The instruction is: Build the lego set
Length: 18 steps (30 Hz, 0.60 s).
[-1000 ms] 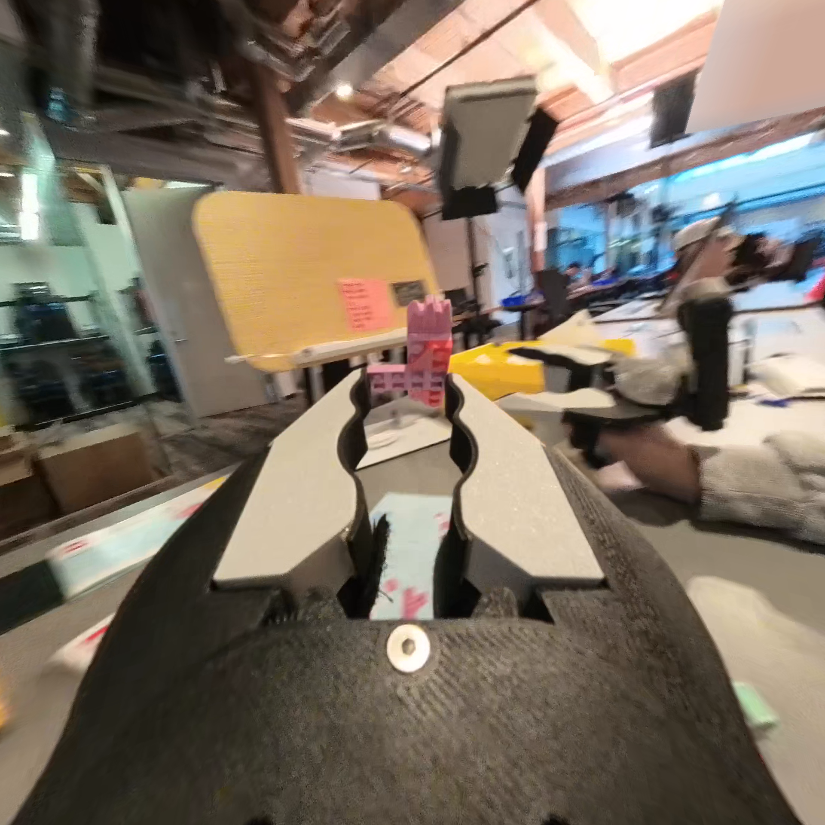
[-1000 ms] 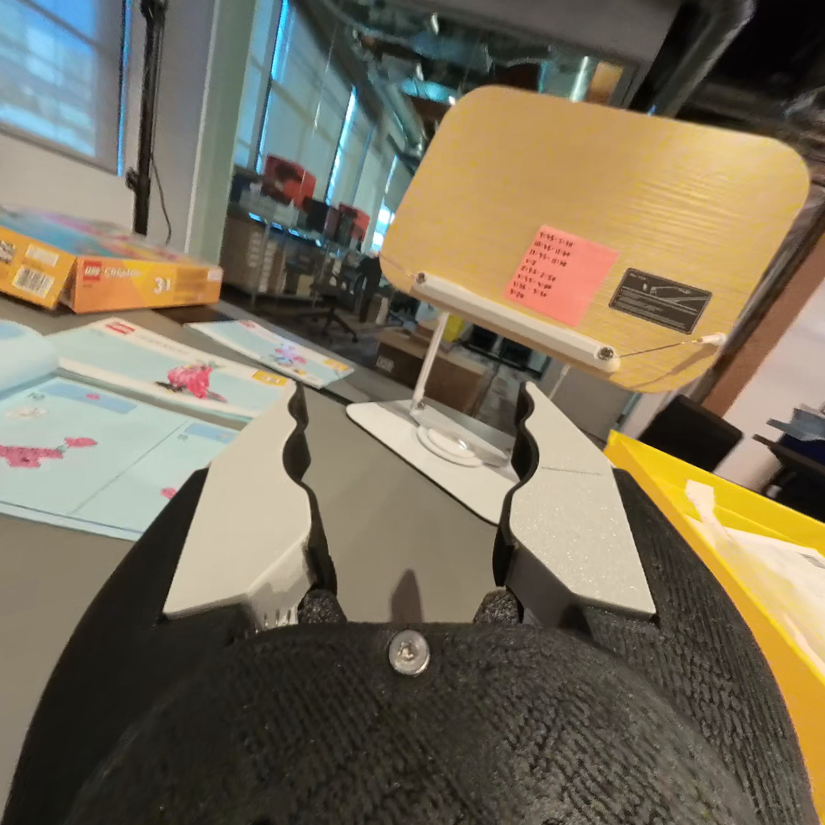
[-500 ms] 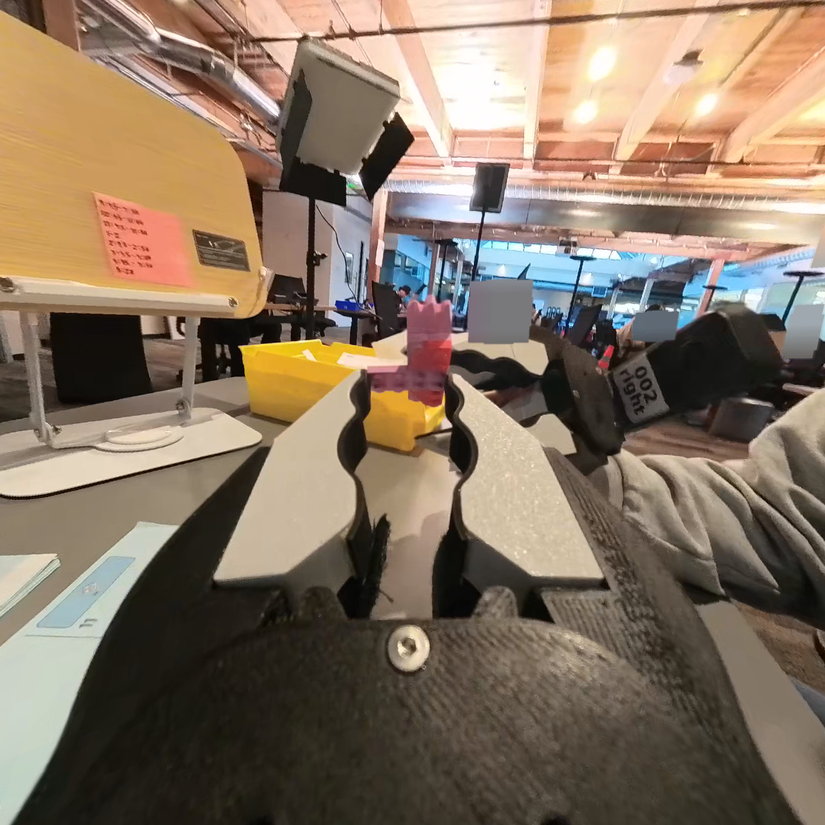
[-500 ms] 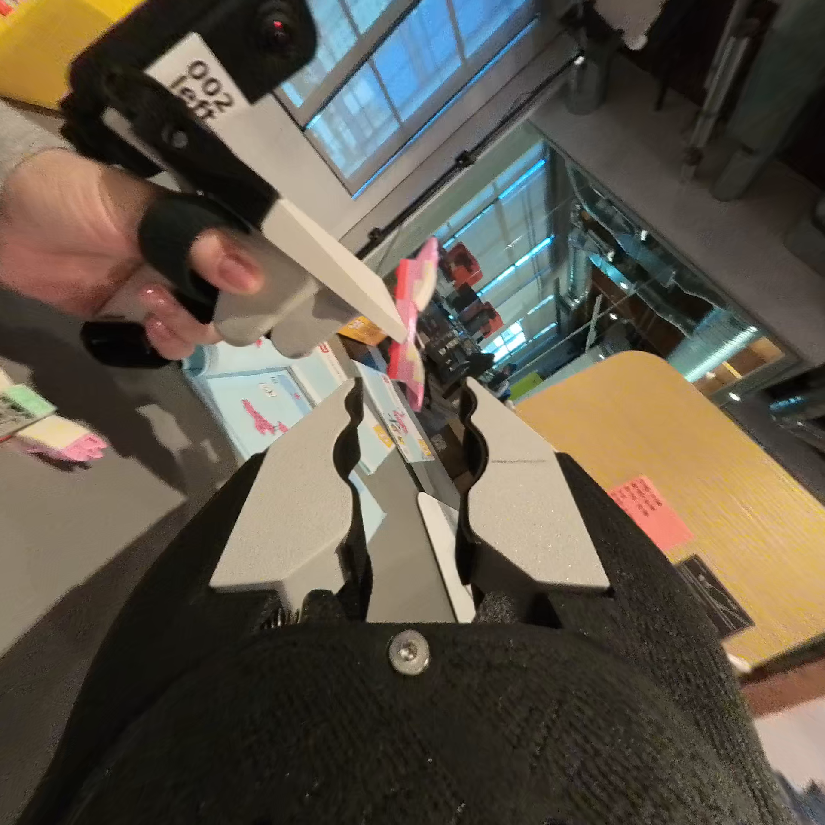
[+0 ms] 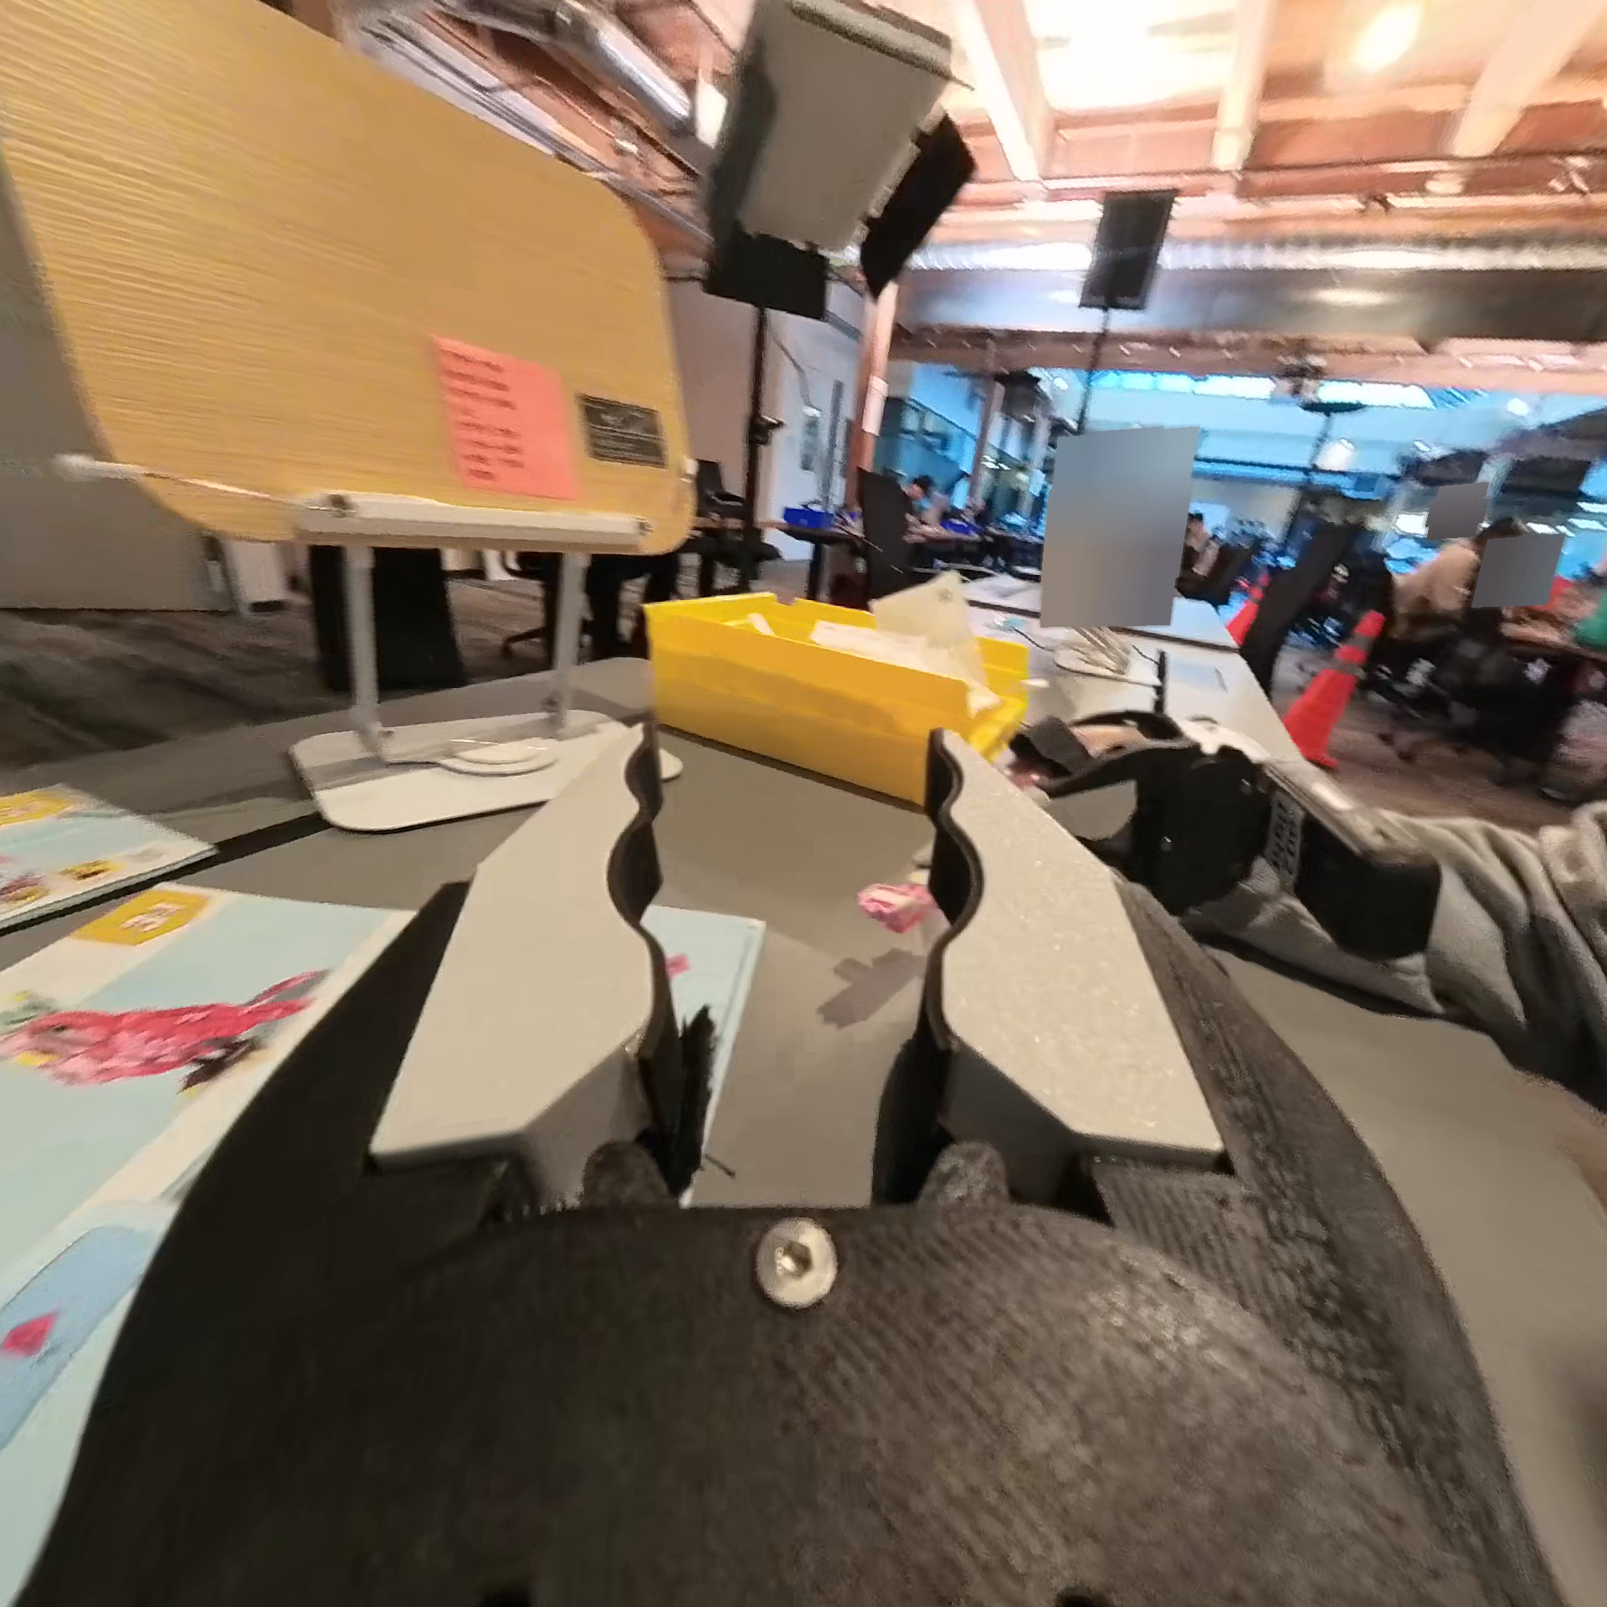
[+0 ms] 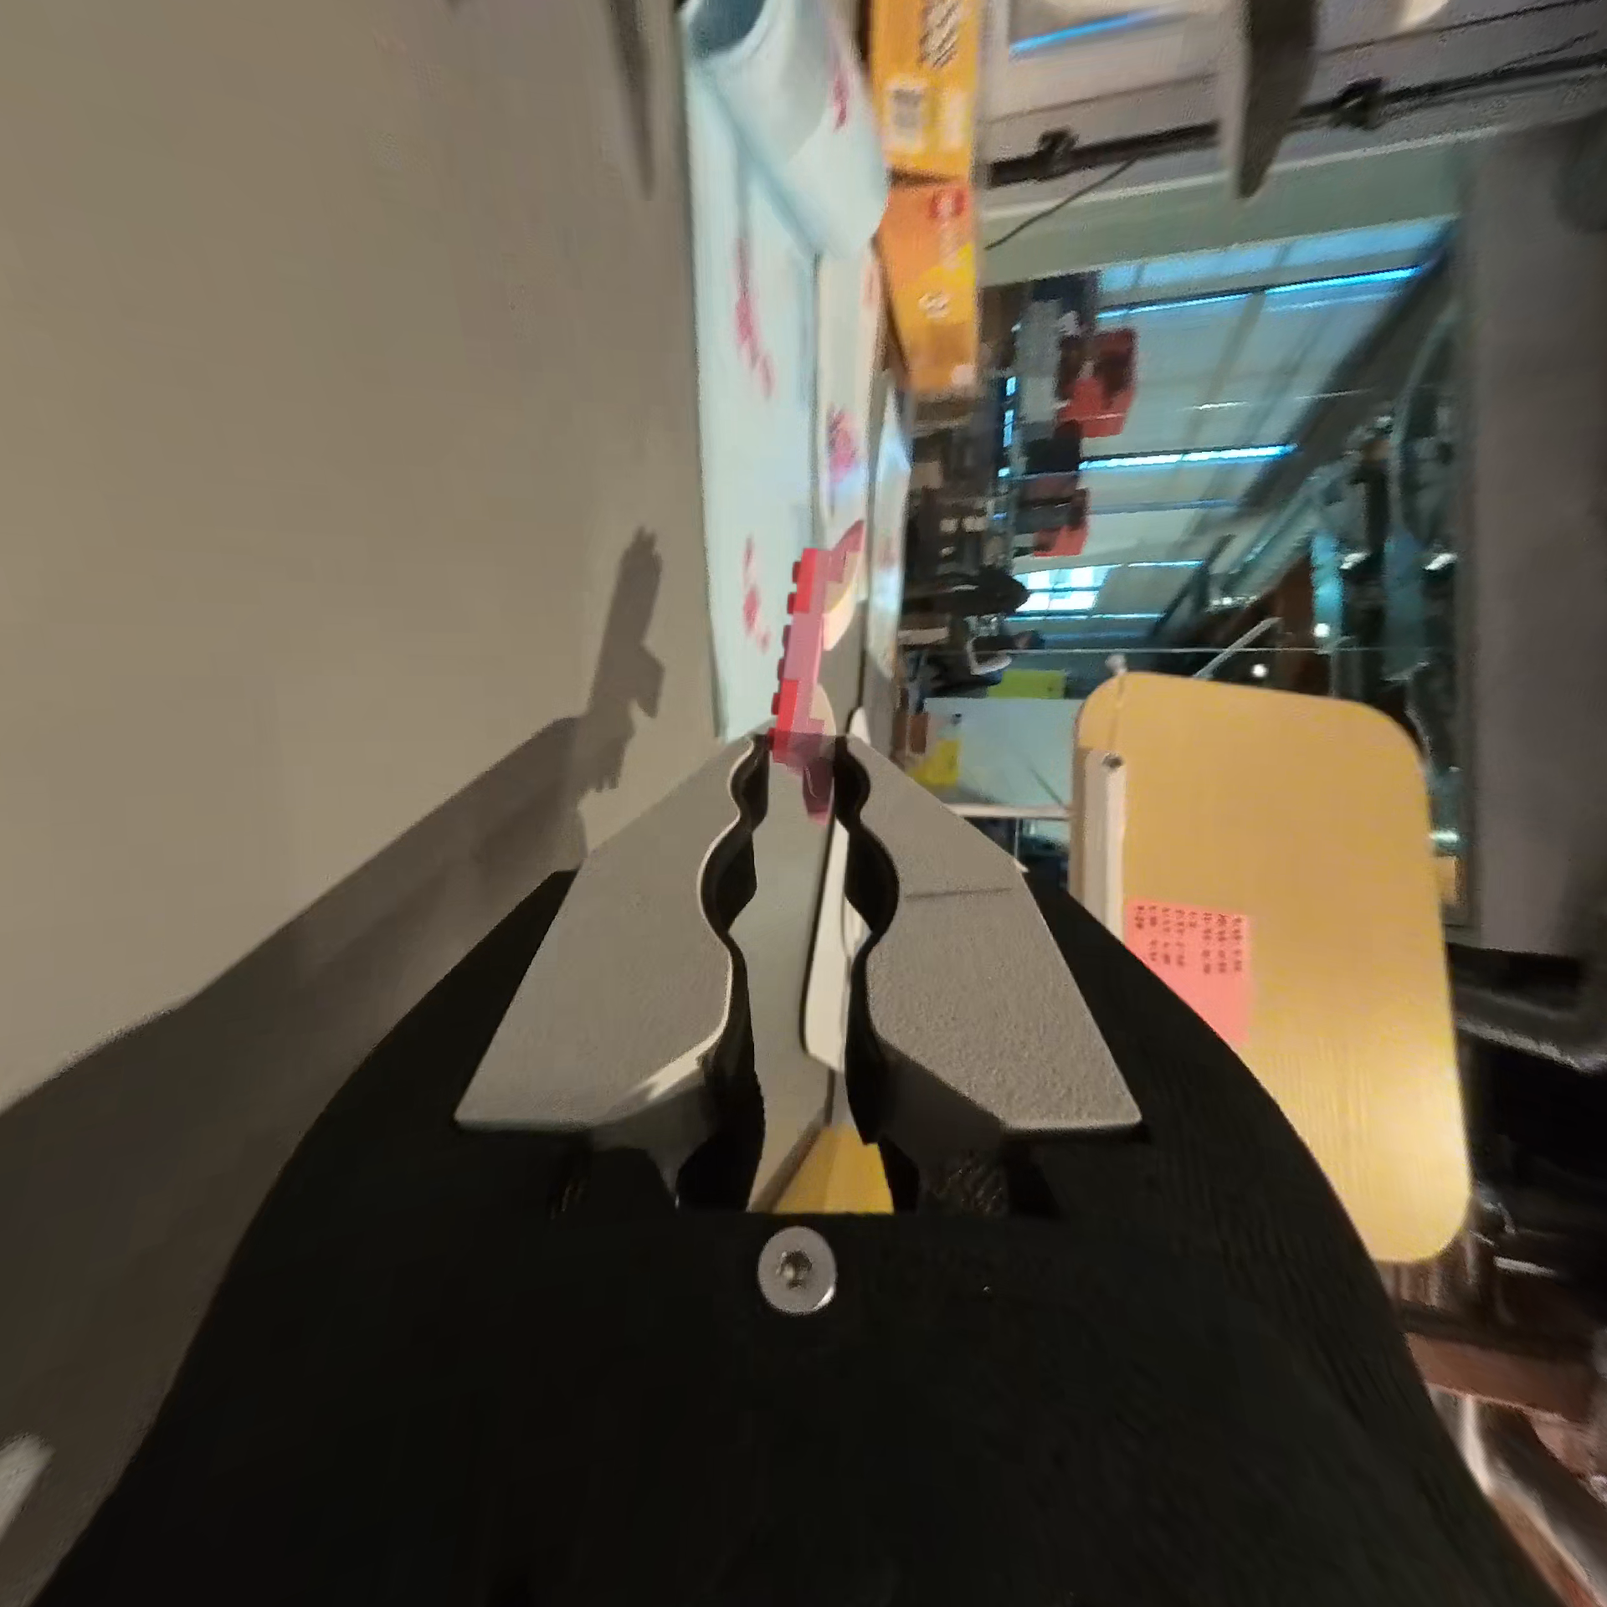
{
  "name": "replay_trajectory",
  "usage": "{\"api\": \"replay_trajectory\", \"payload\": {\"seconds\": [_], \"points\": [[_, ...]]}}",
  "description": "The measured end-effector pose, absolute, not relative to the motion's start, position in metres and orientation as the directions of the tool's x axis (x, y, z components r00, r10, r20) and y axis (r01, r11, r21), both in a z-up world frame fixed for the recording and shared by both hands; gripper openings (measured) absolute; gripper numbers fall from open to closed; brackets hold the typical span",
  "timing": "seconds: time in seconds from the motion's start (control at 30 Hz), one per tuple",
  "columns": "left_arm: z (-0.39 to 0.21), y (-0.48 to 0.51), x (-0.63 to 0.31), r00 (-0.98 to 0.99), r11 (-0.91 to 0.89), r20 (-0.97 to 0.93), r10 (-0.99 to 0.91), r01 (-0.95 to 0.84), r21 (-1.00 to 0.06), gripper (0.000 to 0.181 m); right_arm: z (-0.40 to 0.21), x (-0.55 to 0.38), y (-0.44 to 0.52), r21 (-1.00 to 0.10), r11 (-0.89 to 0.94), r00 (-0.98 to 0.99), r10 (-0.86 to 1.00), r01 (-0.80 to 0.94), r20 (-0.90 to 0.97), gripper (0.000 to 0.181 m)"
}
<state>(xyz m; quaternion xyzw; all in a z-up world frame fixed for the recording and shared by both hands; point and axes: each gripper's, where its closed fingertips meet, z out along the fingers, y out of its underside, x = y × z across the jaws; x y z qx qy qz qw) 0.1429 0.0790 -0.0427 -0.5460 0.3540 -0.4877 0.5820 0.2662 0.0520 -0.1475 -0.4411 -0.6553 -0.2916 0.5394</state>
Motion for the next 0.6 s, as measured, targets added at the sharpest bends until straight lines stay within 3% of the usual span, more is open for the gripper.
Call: {"api": "replay_trajectory", "payload": {"seconds": [0.23, 0.4, 0.5, 0.6], "points": [[-0.046, 0.101, 0.129, 0.372, -0.117, 0.200, -0.906, 0.236, -0.965, 0.054, -0.179, 0.288, 0.051, 0.006, 0.412, -0.174, 0.372, 0.911, 0.912, 0.013], [-0.051, 0.098, 0.136, 0.384, -0.099, 0.169, -0.908, 0.195, -0.976, 0.053, -0.183, 0.285, 0.047, -0.032, 0.399, -0.159, 0.434, 0.916, 0.887, 0.021], [-0.052, 0.097, 0.138, 0.382, -0.097, 0.163, -0.910, 0.186, -0.978, 0.053, -0.178, 0.289, 0.042, -0.134, 0.369, -0.078, 0.505, 0.920, 0.860, 0.033], [-0.052, 0.098, 0.137, 0.384, -0.098, 0.165, -0.909, 0.189, -0.977, 0.052, -0.177, 0.293, 0.031, -0.417, 0.249, 0.132, 0.704, 0.874, 0.698, 0.046]]}}
